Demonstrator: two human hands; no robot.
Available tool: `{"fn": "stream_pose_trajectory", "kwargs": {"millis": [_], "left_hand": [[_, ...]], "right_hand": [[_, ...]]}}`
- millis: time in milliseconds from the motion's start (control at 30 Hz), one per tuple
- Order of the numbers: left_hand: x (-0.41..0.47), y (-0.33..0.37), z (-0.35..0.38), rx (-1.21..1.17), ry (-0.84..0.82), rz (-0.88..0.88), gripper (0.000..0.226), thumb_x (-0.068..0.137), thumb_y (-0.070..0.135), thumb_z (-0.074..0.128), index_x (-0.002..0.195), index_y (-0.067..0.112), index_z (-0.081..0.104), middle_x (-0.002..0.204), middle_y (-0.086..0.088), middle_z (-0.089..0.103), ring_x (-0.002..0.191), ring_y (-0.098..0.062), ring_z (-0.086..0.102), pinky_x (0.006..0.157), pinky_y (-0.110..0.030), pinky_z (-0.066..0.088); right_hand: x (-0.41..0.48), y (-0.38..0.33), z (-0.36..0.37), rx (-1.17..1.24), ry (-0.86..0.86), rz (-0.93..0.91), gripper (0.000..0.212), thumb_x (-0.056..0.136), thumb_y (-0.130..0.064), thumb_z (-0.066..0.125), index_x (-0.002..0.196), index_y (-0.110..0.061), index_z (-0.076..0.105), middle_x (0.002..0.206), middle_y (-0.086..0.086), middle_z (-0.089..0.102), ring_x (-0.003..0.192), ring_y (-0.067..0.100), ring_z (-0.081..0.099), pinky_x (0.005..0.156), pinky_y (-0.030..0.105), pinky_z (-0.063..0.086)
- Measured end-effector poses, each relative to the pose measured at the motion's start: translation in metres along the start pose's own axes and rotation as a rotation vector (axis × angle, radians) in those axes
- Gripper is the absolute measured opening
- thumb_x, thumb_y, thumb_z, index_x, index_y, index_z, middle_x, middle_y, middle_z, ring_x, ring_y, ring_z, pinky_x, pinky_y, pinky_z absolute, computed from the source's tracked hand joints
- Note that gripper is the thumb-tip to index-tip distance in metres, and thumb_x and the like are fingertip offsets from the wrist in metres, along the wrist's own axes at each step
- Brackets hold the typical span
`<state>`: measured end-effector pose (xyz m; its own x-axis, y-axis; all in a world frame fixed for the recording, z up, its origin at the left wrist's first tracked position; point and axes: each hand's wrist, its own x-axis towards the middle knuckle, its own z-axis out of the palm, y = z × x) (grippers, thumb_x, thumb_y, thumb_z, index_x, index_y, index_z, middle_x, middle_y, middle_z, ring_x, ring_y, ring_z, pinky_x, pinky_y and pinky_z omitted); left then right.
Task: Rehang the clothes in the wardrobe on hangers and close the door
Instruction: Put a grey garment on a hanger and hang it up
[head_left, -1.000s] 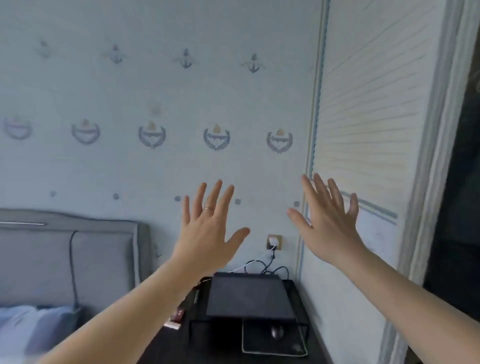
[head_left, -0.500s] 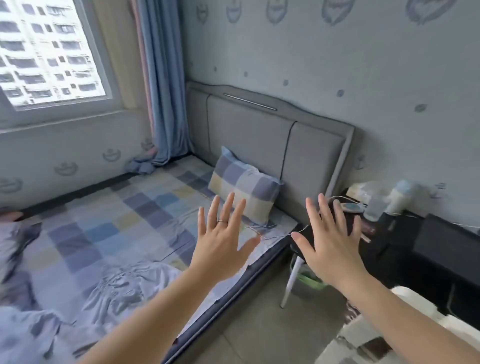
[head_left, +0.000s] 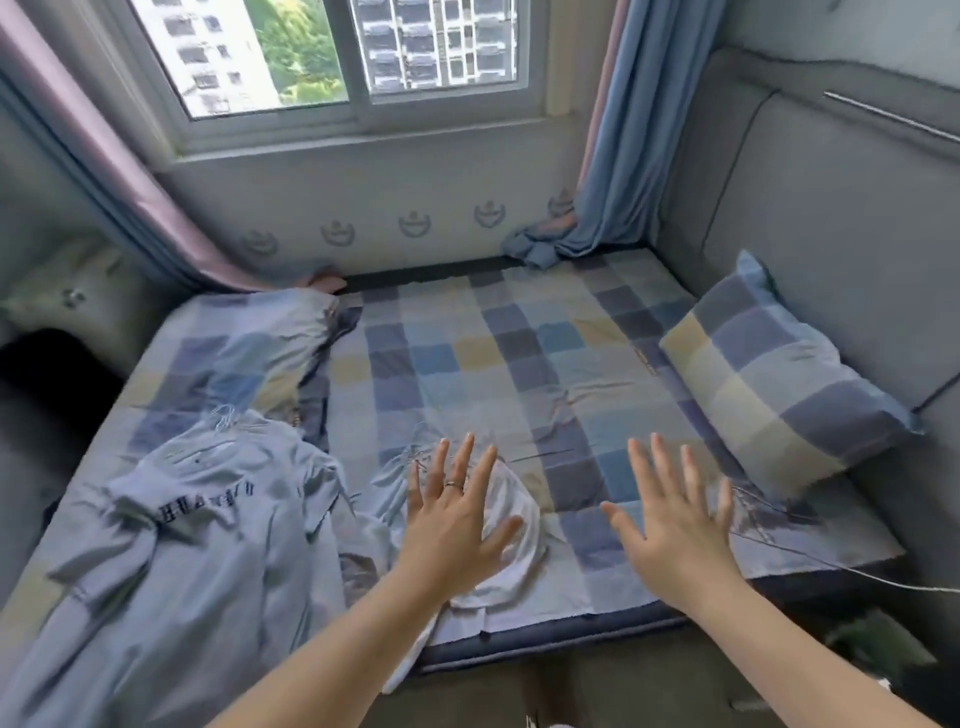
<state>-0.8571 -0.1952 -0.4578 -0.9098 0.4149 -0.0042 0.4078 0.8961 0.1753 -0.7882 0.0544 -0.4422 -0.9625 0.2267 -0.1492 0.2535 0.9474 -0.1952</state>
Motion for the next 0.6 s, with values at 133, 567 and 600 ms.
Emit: {"fn": "stream_pose_trajectory", "kwargs": {"millis": [133, 567, 600], "left_hand": [[0.029, -0.020, 0.017, 0.004, -0.080, -0.157, 0.081, 0.093, 0.073, 0.024, 0.156, 0.038, -0.013, 0.163, 0.012, -0.025, 0.145, -0.015, -0.036, 0.109, -0.040, -0.032], [0.085, -0.087, 0.095, -0.028, -0.323, -0.528, 0.081, 0.092, 0.073, 0.025, 0.158, 0.035, -0.003, 0.166, 0.010, -0.014, 0.151, -0.019, -0.020, 0.120, -0.049, -0.010], [0.090, -0.094, 0.105, -0.029, -0.347, -0.536, 0.081, 0.092, 0.073, 0.025, 0.158, 0.035, -0.004, 0.166, 0.010, -0.014, 0.151, -0.019, -0.020, 0.120, -0.050, -0.009]], "right_hand": [[0.071, 0.007, 0.022, -0.017, -0.122, -0.087, 0.078, 0.078, -0.075, -0.009, 0.140, -0.040, -0.041, 0.152, -0.012, -0.041, 0.147, 0.020, -0.029, 0.116, 0.057, -0.012], [0.208, -0.012, 0.134, -0.056, -0.473, -0.197, 0.079, 0.089, -0.073, 0.006, 0.152, -0.035, -0.021, 0.162, -0.007, -0.024, 0.149, 0.024, -0.021, 0.117, 0.061, -0.006], [0.215, -0.014, 0.144, -0.063, -0.490, -0.194, 0.078, 0.090, -0.072, 0.008, 0.153, -0.034, -0.020, 0.162, -0.007, -0.023, 0.149, 0.024, -0.021, 0.117, 0.061, -0.006]]}}
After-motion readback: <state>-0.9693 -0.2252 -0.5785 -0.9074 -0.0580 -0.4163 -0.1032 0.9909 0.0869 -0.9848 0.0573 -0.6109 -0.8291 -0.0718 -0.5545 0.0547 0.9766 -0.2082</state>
